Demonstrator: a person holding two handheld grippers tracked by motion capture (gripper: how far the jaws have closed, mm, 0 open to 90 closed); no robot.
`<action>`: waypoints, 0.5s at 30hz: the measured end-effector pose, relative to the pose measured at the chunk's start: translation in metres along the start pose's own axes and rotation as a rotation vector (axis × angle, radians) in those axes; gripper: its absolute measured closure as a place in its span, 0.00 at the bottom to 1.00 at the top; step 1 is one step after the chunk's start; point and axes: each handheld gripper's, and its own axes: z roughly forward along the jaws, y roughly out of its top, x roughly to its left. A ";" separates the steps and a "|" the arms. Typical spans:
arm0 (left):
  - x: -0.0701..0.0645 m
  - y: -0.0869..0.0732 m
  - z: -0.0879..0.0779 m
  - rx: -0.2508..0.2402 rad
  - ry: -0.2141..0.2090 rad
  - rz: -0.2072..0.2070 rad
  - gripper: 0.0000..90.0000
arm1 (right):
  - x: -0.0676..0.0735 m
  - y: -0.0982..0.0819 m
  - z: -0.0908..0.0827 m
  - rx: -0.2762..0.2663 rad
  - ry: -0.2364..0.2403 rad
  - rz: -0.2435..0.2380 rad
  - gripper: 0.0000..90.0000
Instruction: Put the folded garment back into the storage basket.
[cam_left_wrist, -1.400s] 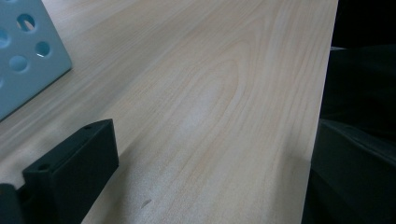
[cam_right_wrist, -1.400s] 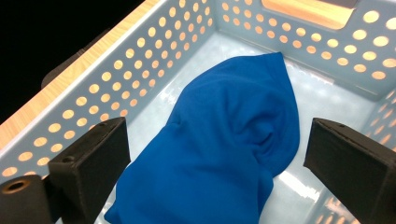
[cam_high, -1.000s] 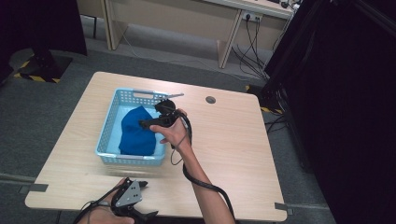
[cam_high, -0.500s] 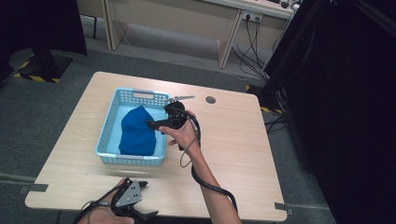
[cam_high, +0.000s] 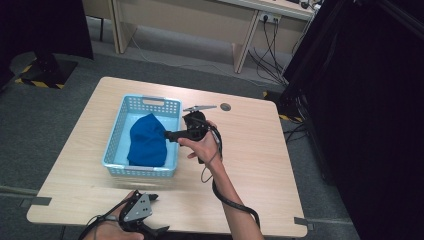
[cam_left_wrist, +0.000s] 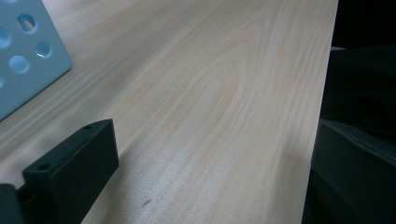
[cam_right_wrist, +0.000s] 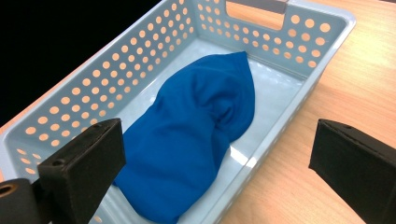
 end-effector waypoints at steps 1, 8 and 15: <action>0.000 0.000 0.000 0.000 0.000 0.000 0.00 | -0.001 0.000 -0.001 -0.001 0.000 0.000 0.04; 0.000 0.000 0.000 0.000 0.000 0.000 0.00 | -0.004 -0.005 -0.006 -0.005 -0.002 -0.003 0.04; 0.000 0.000 0.000 0.000 0.000 0.000 0.00 | -0.009 -0.009 -0.011 -0.009 -0.006 -0.002 0.05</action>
